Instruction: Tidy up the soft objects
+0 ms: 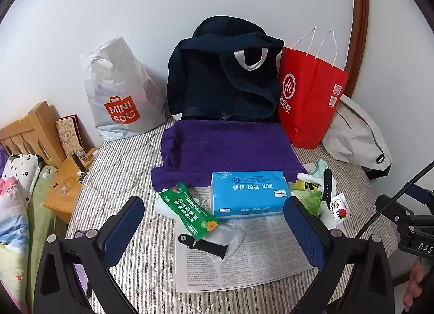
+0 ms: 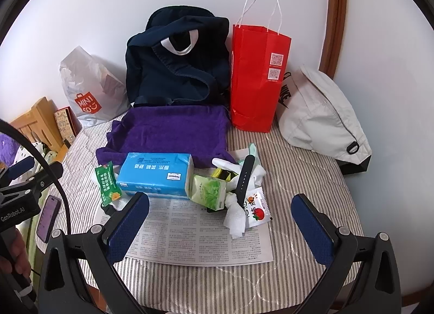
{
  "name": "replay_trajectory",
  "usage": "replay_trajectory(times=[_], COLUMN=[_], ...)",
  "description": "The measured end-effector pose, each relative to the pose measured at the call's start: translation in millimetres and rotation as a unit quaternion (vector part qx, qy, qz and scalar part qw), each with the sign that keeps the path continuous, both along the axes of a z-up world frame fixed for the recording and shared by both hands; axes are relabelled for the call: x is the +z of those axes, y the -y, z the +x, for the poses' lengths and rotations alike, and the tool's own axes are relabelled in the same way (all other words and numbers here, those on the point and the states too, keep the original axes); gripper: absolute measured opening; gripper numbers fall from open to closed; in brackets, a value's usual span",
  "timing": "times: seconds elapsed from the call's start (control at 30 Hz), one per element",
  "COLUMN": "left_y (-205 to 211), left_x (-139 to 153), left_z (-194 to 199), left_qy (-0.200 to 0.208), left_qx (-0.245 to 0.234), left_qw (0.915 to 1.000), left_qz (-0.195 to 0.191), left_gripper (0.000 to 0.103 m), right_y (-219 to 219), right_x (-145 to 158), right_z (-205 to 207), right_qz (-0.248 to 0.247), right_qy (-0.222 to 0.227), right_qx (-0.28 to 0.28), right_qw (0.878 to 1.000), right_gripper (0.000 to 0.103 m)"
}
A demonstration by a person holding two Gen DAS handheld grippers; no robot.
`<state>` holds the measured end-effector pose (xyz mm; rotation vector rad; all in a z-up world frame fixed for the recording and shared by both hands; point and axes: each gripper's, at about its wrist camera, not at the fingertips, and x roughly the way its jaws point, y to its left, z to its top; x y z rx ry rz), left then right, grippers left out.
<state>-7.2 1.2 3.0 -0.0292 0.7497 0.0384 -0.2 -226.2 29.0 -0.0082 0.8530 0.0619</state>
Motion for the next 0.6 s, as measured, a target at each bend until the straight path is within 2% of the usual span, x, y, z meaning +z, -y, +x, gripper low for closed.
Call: replay_trajectory(times=[0.6], left_y=[-1.4], left_x=[-1.7], left_z=[2.2], left_qy=[-0.004], left_qx=[-0.004], left_qw=[1.0000], left_qz=[-0.004], left_gripper=[0.103], right_y=[0.7], right_x=[-5.8], right_z=[1.1], right_qz=[0.003], right_qy=[-0.004], right_qx=[-0.001], right_qw=[1.000], right_gripper=[0.103])
